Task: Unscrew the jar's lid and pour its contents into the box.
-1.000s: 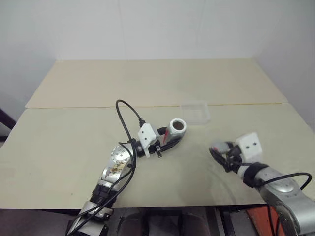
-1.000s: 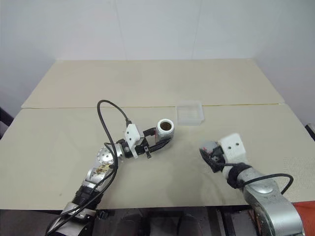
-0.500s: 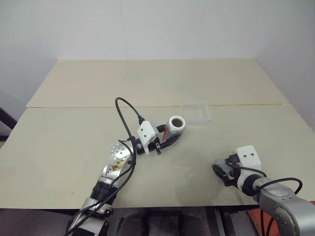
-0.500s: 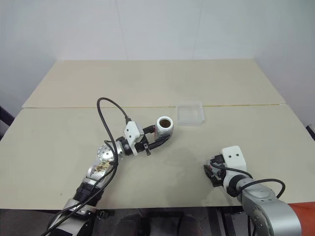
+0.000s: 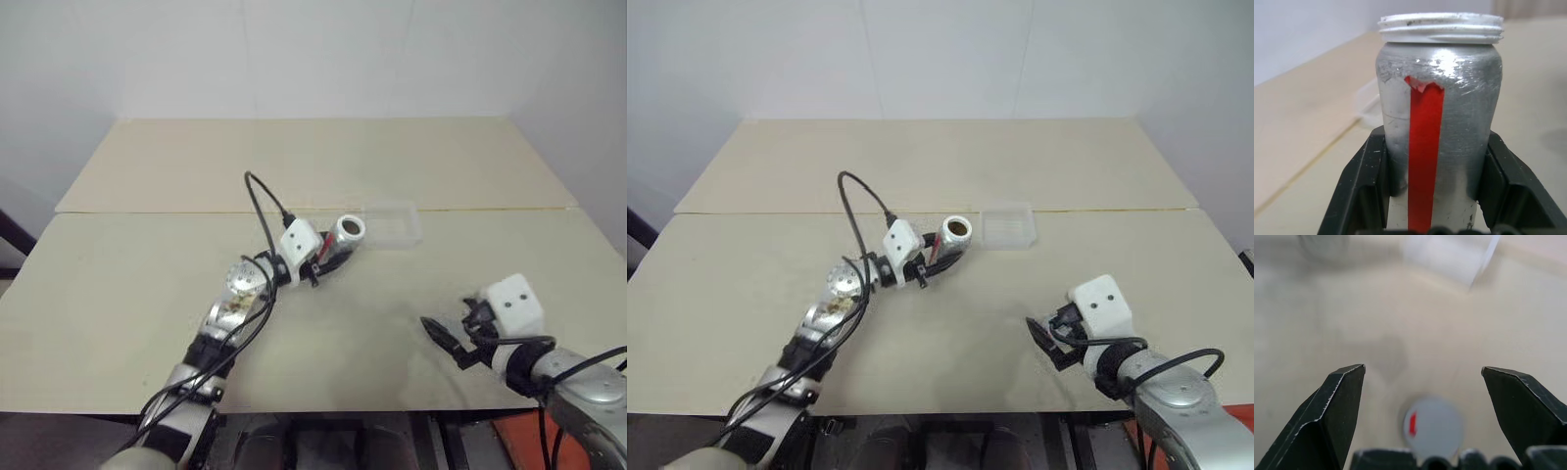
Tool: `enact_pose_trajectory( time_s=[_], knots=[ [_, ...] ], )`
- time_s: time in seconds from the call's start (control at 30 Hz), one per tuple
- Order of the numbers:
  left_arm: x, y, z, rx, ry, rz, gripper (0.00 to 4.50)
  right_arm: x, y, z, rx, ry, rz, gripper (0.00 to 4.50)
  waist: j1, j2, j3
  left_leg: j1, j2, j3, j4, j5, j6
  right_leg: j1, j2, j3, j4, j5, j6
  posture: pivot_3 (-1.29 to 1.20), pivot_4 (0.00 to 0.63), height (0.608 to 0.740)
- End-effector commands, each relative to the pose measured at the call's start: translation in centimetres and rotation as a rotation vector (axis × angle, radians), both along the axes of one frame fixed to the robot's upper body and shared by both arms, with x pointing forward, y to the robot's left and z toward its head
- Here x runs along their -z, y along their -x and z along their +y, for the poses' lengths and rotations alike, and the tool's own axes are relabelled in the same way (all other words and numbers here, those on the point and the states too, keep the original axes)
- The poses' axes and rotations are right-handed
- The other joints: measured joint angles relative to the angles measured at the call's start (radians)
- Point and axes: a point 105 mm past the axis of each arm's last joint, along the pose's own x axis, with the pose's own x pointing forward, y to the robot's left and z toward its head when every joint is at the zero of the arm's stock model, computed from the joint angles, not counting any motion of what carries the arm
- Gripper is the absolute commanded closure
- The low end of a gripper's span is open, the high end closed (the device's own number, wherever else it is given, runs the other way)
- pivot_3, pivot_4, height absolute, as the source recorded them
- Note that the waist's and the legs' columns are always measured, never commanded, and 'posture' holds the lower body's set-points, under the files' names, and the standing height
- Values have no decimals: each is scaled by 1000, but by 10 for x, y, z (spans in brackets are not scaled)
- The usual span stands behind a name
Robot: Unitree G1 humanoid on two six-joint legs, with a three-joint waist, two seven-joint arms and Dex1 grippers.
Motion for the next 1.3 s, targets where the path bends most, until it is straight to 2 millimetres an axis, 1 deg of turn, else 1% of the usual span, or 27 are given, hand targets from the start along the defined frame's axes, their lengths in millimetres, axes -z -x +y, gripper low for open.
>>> enact_pose_trajectory(
  time_s=[0.03,0.1,0.13,0.2,0.23,0.33,0.4,0.47,0.5,0.57,0.73,0.83,0.97,1.03,1.13,1.27,1.3],
  knots=[
    [-13,-25,-9,-72,-73,-46,2524,-17,-2,2,15,6,-105,21,0,0,0,0,0,0,0,0,-1,0,0,0,0,0,0,0,150,740],
    [-22,-42,-18,-131,-134,-64,2524,-18,-5,2,37,-1,-122,21,4,-1,1,-1,-2,0,0,1,-1,0,0,-1,0,0,0,0,150,740],
    [-28,-49,-22,-155,-170,-100,2524,-19,-7,2,42,-6,-131,21,6,-1,1,-2,-2,0,0,1,-1,-1,0,-1,0,0,1,0,150,740],
    [-43,-60,-37,-204,-308,-275,2524,-21,-8,4,45,-17,-148,21,9,-2,1,-2,-3,0,0,1,-1,-1,0,-1,0,0,1,0,150,740],
    [-51,-62,-46,-216,-403,-399,2524,-23,-9,5,48,-20,-158,21,10,-2,1,-3,-4,-1,0,1,-1,-1,0,-2,0,0,1,0,150,740],
    [-72,-67,-63,-274,-565,-636,2524,-25,-10,5,67,-41,-177,21,14,-2,1,-5,-5,0,-1,1,-2,-2,0,-2,-2,0,3,0,150,740],
    [-85,-68,-70,-311,-677,-786,2524,-25,-10,4,85,-49,-184,21,14,-2,1,-9,-6,0,-1,1,-2,-5,-1,-2,-2,-1,4,0,150,740],
    [-96,-66,-79,-309,-836,-1012,2524,-24,-9,3,104,-53,-187,21,14,-2,1,-15,-7,0,-1,2,-3,-12,-2,-1,-1,-1,4,0,150,740],
    [-99,-65,-82,-306,-912,-1117,2524,-23,-8,3,112,-58,-188,21,14,-2,1,-16,-7,0,-1,2,-3,-13,-2,-2,-1,-1,4,0,150,740],
    [-95,-62,-88,-255,-1083,-1307,2524,-21,-6,2,122,-63,-191,21,14,-2,1,-16,-7,0,-2,3,-4,-13,-2,-2,-1,-1,5,0,150,740],
    [-78,-55,-97,-114,-1291,-1579,2524,-18,-1,-2,159,-81,-202,21,15,-2,1,-16,-6,0,-1,3,-4,-13,-2,-2,0,-1,5,0,150,740],
    [-72,-54,-97,-64,-1374,-1638,2524,-18,1,-4,172,-86,-209,21,16,-2,1,-16,-6,-1,0,3,-4,-13,-2,-2,1,-1,5,0,150,740],
    [-77,-55,-97,-52,-1418,-1696,2524,-19,4,-6,186,-93,-215,21,15,-2,1,-16,-6,-1,0,3,-4,-14,-2,-1,1,-1,5,0,150,740],
    [-78,-57,-95,-66,-1429,-1673,2524,-19,5,-6,190,-91,-211,21,15,-3,1,-16,-6,-1,0,3,-4,-14,-2,-1,1,-1,5,0,150,740],
    [-80,-58,-93,-98,-1397,-1618,2524,-18,5,-5,191,-88,-208,21,16,-3,2,-16,-5,0,0,3,-4,-14,-2,-1,1,-1,5,0,150,740],
    [-79,-61,-90,-123,-1383,-1553,2524,-18,4,-4,194,-85,-203,21,19,-3,1,-16,-5,0,0,3,-4,-14,-2,-1,1,-1,5,0,150,740],
    [-79,-62,-89,-154,-1335,-1479,2524,-17,4,-4,196,-81,-200,21,21,-3,1,-16,-5,0,1,3,-4,-14,-2,-1,1,-1,5,0,150,740]
  ],
)
